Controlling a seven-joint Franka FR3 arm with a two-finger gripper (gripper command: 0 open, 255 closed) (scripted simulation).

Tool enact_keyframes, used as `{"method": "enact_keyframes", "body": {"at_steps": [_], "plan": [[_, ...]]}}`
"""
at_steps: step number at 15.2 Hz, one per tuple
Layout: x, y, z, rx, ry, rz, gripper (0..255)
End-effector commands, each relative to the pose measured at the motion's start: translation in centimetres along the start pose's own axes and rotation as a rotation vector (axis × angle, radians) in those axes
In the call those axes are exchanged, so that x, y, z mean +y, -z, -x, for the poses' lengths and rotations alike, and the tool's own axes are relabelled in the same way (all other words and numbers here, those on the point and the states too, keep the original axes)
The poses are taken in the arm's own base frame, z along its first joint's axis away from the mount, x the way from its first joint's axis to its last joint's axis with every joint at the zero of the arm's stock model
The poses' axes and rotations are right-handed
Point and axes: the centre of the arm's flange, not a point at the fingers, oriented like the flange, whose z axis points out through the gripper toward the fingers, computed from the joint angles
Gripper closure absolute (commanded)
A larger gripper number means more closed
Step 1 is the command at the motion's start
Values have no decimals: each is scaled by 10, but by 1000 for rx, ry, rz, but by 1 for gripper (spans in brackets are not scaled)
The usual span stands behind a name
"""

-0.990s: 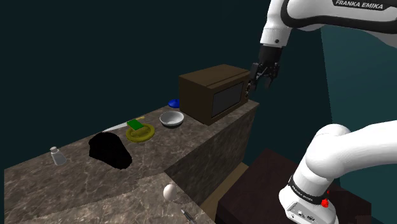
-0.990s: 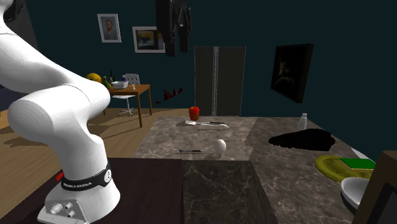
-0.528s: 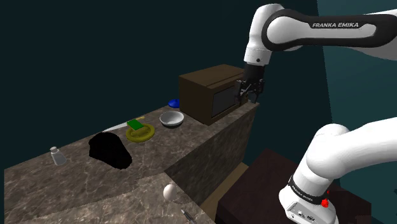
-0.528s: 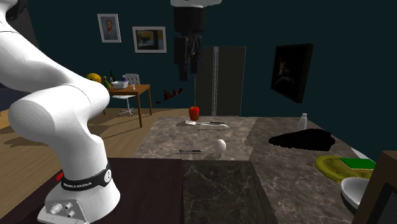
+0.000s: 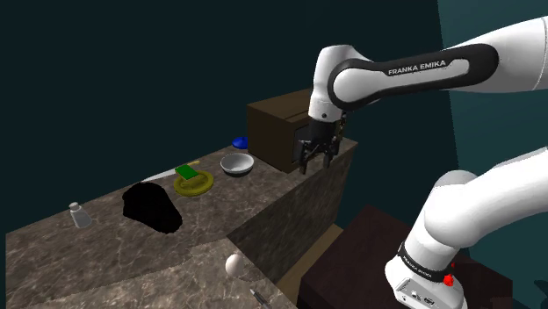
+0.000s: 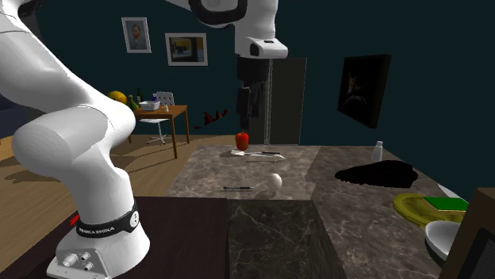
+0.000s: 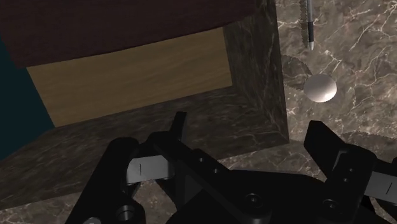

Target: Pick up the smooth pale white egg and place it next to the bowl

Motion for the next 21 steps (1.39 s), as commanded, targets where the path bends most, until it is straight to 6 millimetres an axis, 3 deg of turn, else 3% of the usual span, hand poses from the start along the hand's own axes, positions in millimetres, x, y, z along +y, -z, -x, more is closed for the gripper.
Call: {"method": "enact_keyframes", "body": {"at_steps": [1, 21], "plan": [[-15, -22, -6, -6, -12, -3, 0], [-167, -231, -61, -68, -113, -21, 0]]}}
